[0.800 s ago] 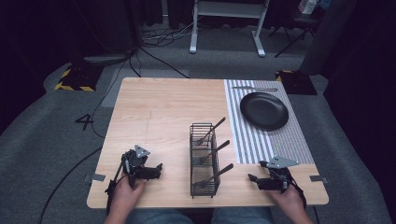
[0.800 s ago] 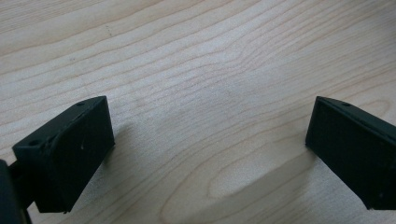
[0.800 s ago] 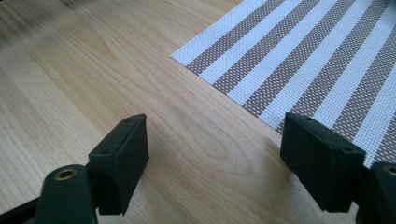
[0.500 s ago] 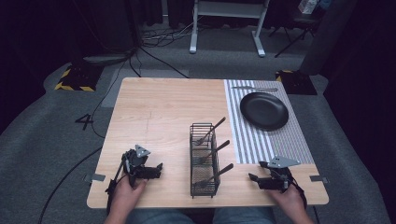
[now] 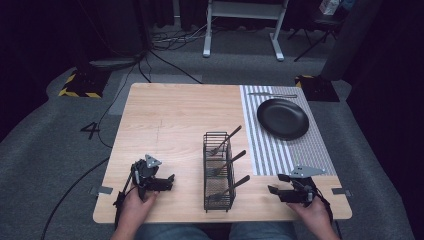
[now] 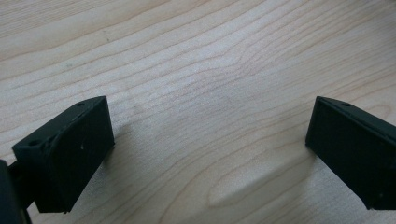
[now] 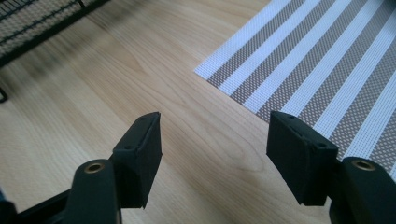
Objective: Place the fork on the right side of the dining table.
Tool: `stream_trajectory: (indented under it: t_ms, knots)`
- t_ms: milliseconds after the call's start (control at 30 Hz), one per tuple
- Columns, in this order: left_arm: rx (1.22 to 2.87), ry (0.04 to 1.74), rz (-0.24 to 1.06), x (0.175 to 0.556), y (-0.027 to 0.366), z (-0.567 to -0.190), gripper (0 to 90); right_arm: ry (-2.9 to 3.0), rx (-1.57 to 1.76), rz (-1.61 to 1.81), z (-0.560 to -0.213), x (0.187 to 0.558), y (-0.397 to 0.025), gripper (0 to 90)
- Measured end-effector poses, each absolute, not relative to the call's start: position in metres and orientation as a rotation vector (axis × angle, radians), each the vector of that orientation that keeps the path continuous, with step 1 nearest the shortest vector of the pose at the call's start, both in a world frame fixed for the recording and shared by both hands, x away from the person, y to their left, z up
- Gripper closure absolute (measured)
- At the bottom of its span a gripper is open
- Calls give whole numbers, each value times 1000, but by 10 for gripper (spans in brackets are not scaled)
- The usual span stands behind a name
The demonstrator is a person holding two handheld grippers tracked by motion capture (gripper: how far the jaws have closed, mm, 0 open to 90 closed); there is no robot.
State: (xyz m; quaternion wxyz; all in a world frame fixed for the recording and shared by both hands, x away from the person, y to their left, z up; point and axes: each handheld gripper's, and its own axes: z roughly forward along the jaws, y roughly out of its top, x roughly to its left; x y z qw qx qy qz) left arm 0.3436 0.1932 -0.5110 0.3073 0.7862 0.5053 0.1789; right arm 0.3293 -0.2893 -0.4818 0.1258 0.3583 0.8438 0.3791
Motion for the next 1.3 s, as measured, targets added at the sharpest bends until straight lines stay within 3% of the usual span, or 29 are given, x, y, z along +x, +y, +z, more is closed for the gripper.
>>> stream_trajectory:
  t_ms: [733,1300]
  knots:
    - [2073,1329,476,339,194,-511,35,2506,946,1124,-412,328,-255,377]
    - [2070,1336,475,338,194,-511,35,2517,911,1227,-384,327,-234,381]
